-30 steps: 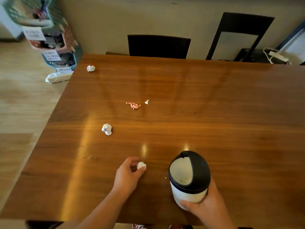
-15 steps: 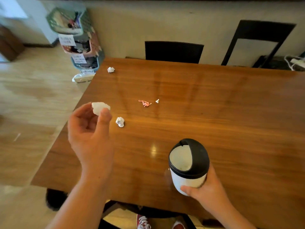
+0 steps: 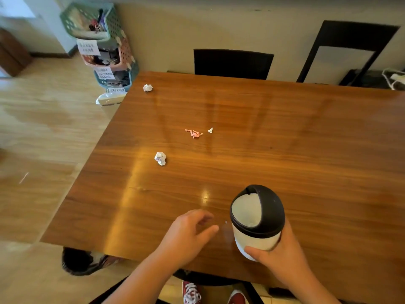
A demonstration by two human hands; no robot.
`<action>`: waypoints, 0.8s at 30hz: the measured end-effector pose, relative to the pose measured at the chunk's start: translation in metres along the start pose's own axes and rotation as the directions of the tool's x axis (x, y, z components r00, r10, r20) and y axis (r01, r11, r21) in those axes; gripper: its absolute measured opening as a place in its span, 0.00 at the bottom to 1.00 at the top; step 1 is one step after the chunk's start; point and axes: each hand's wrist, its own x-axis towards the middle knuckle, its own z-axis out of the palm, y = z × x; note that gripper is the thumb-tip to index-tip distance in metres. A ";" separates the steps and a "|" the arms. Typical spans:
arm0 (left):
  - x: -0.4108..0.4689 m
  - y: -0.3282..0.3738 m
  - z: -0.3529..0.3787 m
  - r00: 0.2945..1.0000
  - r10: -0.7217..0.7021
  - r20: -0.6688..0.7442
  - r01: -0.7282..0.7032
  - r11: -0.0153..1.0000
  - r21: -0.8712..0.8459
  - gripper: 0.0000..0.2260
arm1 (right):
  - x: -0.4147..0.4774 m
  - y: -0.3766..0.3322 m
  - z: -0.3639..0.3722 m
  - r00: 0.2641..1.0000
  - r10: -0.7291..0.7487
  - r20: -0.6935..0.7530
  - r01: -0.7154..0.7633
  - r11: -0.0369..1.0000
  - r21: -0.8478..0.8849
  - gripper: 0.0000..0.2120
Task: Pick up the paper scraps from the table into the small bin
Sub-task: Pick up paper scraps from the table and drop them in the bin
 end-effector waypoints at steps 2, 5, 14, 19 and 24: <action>0.010 -0.027 -0.005 0.998 -0.063 -0.018 0.063 0.998 0.020 0.16 | 0.001 0.002 0.006 1.000 0.023 0.005 -0.023 1.000 0.013 0.52; 0.038 -0.062 -0.023 0.984 -0.148 -0.097 0.154 0.986 0.057 0.15 | 0.004 0.008 0.020 0.998 0.065 0.003 -0.065 0.997 0.042 0.54; 0.155 -0.112 -0.096 0.914 -0.145 -0.380 0.262 0.924 0.277 0.23 | 0.026 0.010 0.060 0.994 0.104 0.023 -0.106 0.985 0.135 0.59; 0.196 -0.131 -0.104 0.966 -0.102 -0.239 0.206 0.861 0.465 0.20 | 0.036 0.008 0.077 0.992 0.130 0.005 -0.129 0.978 0.163 0.60; 0.206 -0.148 -0.101 0.967 -0.023 -0.254 0.126 0.909 0.398 0.15 | 0.037 -0.001 0.083 0.984 0.167 -0.068 -0.159 0.981 0.107 0.59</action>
